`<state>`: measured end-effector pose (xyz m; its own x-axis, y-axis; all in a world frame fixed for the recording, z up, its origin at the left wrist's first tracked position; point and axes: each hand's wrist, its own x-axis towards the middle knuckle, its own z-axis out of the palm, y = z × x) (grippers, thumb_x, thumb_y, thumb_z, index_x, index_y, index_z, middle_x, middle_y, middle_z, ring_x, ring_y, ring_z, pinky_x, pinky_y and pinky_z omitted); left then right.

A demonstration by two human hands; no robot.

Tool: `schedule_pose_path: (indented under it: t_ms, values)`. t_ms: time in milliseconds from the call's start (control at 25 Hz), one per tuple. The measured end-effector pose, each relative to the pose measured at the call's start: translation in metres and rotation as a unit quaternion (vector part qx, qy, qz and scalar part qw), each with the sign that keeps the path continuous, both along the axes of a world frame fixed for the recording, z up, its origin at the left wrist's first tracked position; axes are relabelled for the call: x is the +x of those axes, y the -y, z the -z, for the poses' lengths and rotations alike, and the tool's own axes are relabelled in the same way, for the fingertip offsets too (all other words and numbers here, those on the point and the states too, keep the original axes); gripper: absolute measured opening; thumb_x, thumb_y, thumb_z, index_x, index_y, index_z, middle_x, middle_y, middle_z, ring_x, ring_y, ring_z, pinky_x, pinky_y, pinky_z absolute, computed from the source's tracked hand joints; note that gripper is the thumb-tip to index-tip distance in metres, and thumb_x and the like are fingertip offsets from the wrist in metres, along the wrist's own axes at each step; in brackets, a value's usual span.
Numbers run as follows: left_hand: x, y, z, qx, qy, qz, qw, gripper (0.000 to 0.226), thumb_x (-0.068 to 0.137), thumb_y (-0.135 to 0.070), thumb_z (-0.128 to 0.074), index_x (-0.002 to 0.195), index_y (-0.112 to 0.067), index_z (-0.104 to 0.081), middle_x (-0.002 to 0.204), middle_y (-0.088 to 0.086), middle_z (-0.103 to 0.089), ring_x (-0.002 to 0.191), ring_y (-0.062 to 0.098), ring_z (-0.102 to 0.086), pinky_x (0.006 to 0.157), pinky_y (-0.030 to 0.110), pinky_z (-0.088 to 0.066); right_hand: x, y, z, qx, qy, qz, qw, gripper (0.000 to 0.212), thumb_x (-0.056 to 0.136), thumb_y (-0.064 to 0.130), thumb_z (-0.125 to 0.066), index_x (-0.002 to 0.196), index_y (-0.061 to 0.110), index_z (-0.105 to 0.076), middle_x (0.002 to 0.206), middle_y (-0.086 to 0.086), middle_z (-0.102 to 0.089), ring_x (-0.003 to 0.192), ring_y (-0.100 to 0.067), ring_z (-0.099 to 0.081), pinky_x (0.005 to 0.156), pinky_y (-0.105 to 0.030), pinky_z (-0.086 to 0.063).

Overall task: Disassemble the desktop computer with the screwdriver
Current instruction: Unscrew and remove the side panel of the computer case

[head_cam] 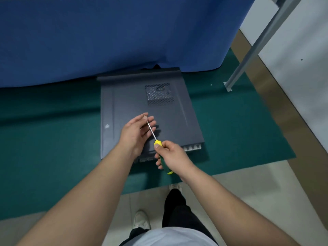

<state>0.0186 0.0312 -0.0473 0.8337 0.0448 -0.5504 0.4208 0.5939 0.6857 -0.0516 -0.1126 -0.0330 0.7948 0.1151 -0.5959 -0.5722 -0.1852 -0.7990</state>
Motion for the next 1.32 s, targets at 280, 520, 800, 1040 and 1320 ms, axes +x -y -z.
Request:
schedule_pose_path:
  t_ms: [280, 520, 800, 1040, 1320]
  values:
    - [-0.084, -0.042, 0.002, 0.01, -0.061, -0.015, 0.998, 0.013, 0.104, -0.017, -0.058, 0.11, -0.011, -0.068, 0.093, 0.005, -0.08, 0.087, 0.018, -0.078, 0.073, 0.032, -0.062, -0.072, -0.052, 0.019, -0.034, -0.024, -0.04, 0.998, 0.017, 0.106, 0.025, -0.053, 0.111, 0.013, -0.064, 0.095, -0.006, -0.07, 0.082, -0.019, -0.065, 0.088, -0.034, -0.053]
    - [-0.123, -0.056, 0.017, 0.0, -0.073, -0.042, 0.996, 0.012, 0.103, -0.018, -0.06, 0.11, -0.012, -0.068, 0.095, 0.003, -0.08, 0.089, 0.016, -0.078, 0.076, 0.031, -0.06, -0.099, -0.073, 0.04, -0.083, -0.019, -0.091, 0.992, 0.022, 0.109, 0.025, -0.047, 0.115, 0.008, -0.06, 0.101, -0.006, -0.068, 0.087, -0.019, -0.062, 0.065, -0.017, -0.045]
    - [-0.135, -0.053, 0.033, 0.047, -0.115, -0.02, 0.992, 0.015, 0.103, -0.012, -0.059, 0.114, -0.015, -0.07, 0.1, 0.005, -0.08, 0.093, 0.018, -0.077, 0.078, 0.032, -0.059, -0.116, -0.08, 0.063, -0.068, -0.054, -0.074, 0.993, 0.018, 0.108, 0.024, -0.046, 0.106, 0.011, -0.058, 0.093, -0.009, -0.07, 0.083, -0.021, -0.062, 0.09, -0.037, -0.052]
    - [-0.127, -0.043, 0.033, 0.049, -0.132, 0.0, 0.99, 0.016, 0.101, -0.007, -0.062, 0.114, -0.015, -0.068, 0.099, 0.006, -0.08, 0.093, 0.02, -0.078, 0.082, 0.036, -0.061, -0.116, -0.072, 0.069, -0.034, -0.074, -0.014, 0.997, 0.017, 0.108, 0.023, -0.047, 0.104, 0.012, -0.058, 0.091, -0.012, -0.069, 0.087, -0.027, -0.062, 0.099, -0.048, -0.05]
    - [-0.121, -0.04, 0.033, 0.042, -0.136, 0.0, 0.99, 0.017, 0.1, -0.01, -0.065, 0.116, -0.012, -0.067, 0.101, 0.007, -0.08, 0.095, 0.021, -0.077, 0.084, 0.036, -0.061, -0.114, -0.071, 0.068, 0.003, -0.094, 0.011, 0.995, 0.017, 0.109, 0.023, -0.047, 0.106, 0.012, -0.06, 0.09, -0.01, -0.07, 0.086, -0.025, -0.064, 0.086, -0.036, -0.051]
